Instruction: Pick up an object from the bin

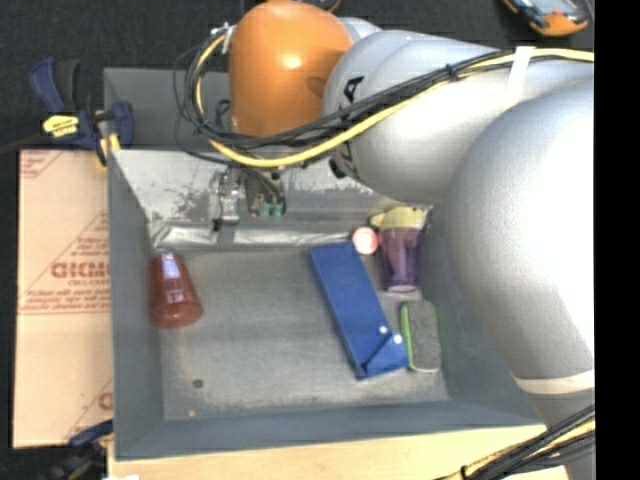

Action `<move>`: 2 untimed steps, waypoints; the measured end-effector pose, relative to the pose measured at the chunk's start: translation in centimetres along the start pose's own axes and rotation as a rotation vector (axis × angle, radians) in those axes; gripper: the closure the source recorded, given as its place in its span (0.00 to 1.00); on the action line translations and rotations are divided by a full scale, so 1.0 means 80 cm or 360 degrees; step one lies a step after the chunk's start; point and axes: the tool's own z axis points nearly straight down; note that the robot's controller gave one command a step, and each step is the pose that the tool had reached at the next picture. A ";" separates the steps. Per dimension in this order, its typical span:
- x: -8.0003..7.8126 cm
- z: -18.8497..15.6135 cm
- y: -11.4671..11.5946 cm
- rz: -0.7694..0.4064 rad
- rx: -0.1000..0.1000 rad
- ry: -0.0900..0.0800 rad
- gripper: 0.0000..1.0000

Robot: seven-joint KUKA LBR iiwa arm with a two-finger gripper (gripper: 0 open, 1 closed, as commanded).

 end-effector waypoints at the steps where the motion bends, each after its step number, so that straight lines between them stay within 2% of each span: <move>1: 0.064 0.047 0.008 -0.0385 0.0001 -0.0011 1.00; 2: 0.072 0.089 0.009 -0.1084 0.0003 -0.0014 1.00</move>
Offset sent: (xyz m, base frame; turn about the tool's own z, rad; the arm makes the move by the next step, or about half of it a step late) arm -0.0510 0.0062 -0.0808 -0.7143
